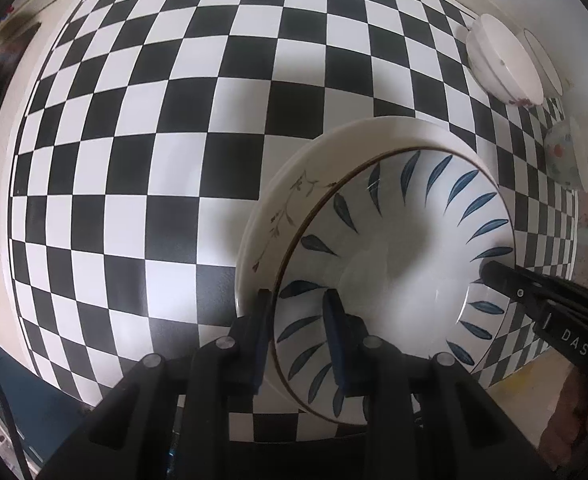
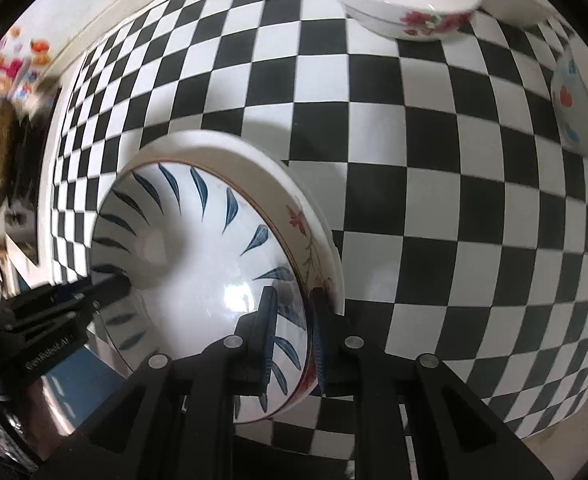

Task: Organize plates and bowls
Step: 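Carry the blue-striped plate onto the plate stack and lower it, then open both tools and move them toward the white bowls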

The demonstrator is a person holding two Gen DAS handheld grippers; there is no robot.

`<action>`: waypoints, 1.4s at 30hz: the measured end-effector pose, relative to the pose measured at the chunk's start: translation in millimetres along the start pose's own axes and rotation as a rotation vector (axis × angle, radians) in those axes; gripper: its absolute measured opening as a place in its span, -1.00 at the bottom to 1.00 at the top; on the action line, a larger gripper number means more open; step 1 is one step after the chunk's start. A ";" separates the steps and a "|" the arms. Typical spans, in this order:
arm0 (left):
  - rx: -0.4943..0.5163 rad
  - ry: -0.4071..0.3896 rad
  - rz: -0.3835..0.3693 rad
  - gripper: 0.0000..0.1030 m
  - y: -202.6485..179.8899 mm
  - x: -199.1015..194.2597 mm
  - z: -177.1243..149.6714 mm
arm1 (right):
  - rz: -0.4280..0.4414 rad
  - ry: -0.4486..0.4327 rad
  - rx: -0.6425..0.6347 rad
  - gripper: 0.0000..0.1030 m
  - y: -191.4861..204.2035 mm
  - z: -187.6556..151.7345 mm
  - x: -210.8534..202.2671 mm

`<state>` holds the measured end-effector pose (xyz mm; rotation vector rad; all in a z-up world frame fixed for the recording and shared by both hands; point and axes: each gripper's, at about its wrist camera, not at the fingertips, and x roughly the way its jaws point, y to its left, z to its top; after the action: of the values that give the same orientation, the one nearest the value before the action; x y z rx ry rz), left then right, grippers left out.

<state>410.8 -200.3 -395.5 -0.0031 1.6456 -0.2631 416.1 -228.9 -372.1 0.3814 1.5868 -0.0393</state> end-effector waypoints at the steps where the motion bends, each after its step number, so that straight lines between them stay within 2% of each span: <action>1: -0.004 0.004 -0.001 -0.54 0.8 0.4 0.3 | 0.011 0.003 0.009 -0.64 -2.7 0.6 0.3; 8: -0.021 0.055 -0.003 -0.54 10.9 3.4 3.2 | 0.040 0.016 0.043 -0.64 -6.8 -0.6 0.8; 17: -0.001 0.055 0.068 -0.54 2.3 -4.9 -3.9 | -0.001 0.013 0.034 -0.64 -4.0 -7.0 -5.7; 20: 0.020 0.027 0.114 -0.54 -15.3 -8.4 -10.6 | -0.042 -0.006 0.015 -0.64 2.0 -9.9 -12.5; 23: 0.048 0.017 0.144 -0.54 -24.0 -7.3 -13.8 | -0.126 -0.035 -0.027 -0.64 12.4 -11.8 -16.4; 33: 0.112 -0.074 0.194 -0.53 -55.4 -35.9 -33.5 | -0.134 -0.080 -0.030 -0.64 36.4 -38.1 -31.2; 42: 0.133 -0.210 0.161 -0.53 -68.7 -117.5 -56.4 | -0.081 -0.205 -0.031 -0.64 59.3 -80.0 -100.2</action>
<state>355.9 -238.9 -264.3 0.1952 1.4082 -0.2402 355.1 -174.1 -257.1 0.2798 1.3979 -0.1124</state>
